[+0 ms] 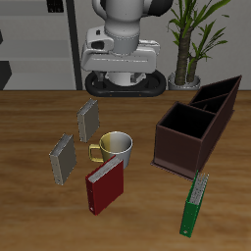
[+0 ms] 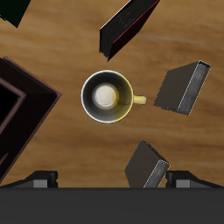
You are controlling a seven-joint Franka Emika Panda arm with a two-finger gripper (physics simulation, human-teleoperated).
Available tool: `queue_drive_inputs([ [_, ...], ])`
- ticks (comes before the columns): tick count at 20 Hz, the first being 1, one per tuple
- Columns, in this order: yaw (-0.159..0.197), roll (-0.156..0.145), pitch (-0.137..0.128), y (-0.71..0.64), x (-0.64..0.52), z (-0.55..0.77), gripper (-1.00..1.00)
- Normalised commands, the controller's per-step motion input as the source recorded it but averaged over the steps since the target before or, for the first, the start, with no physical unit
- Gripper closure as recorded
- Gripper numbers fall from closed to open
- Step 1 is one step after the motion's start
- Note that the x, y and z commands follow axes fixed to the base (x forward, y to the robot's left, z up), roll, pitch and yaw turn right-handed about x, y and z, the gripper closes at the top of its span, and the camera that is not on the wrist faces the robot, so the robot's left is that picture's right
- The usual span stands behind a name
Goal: Place the left yellow book into the left desk caddy's front compartment
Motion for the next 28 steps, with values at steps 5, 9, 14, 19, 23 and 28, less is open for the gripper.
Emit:
queue_drive_inputs([
  [5, -0.021, -0.001, 0.005, -0.29, -0.01, -0.11, -1.00],
  [9, -0.058, -0.008, -0.041, -0.41, -0.26, -0.17, -1.00],
  [14, 0.017, 0.011, -0.012, -0.31, -0.19, -0.33, -1.00],
  [19, -0.044, -0.030, -0.017, -0.31, -0.18, -0.25, -1.00],
  [23, -0.016, -0.005, 0.001, -0.10, -0.15, -0.25, -1.00],
  [28, -0.033, 0.002, -0.042, -0.02, -0.25, -0.22, -1.00],
])
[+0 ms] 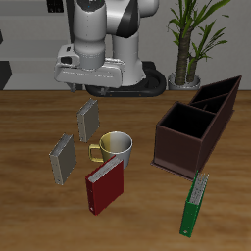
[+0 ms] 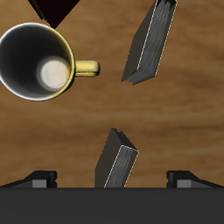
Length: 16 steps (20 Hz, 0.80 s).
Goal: Place the left yellow book into the left desk caddy's front compartment
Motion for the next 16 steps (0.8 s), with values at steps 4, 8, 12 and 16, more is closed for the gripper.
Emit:
queue_drive_inputs([
  [4, 0.009, 0.015, -0.029, -0.07, -0.23, -0.24, -1.00],
  [8, -0.035, -0.011, -0.042, -0.11, -0.13, -0.07, -1.00],
  [12, -0.042, -0.045, -0.040, -0.20, -0.10, -0.09, -1.00],
  [16, -0.048, -0.016, -0.034, -0.13, -0.08, -0.05, -1.00],
])
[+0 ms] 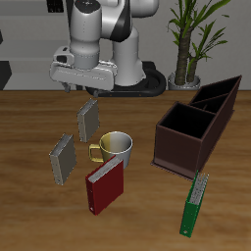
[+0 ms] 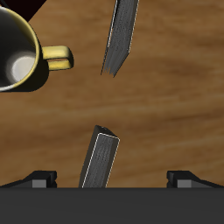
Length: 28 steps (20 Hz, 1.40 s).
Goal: Place the left yellow book into the left desk caddy's front compartment
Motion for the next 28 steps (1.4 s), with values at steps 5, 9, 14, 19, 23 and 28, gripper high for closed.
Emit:
queue_drive_inputs([
  [5, -0.037, 0.000, -0.011, -0.02, 0.02, -0.12, -1.00],
  [9, -0.031, -0.006, -0.018, 0.02, 0.04, -0.11, -1.00],
  [14, -0.016, -0.013, -0.003, -0.07, 0.07, -0.14, -1.00],
  [19, -0.010, -0.006, 0.031, -0.03, 0.08, -0.27, -1.00],
  [23, -0.020, -0.009, 0.043, -0.03, 0.06, -0.32, -1.00],
  [28, -0.013, 0.014, 0.034, 0.04, 0.03, -0.29, 1.00],
])
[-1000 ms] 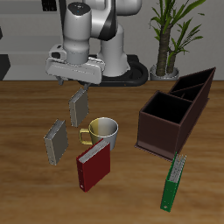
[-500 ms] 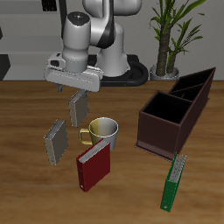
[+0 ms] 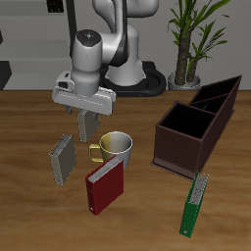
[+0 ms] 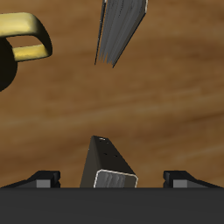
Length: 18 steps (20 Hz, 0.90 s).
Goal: Place the left yellow book into the left desk caddy's front compartment
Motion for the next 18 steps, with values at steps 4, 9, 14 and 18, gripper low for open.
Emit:
queue_drive_inputs([
  [4, -0.033, 0.001, 0.004, 0.06, -0.05, -0.06, 1.00],
  [9, -0.056, 0.014, 0.003, 0.00, -0.09, 0.09, 1.00],
  [14, -0.028, -0.006, -0.013, 0.13, -0.08, 0.27, 1.00],
  [18, 0.006, -0.019, -0.062, 0.36, -0.27, 0.41, 1.00],
])
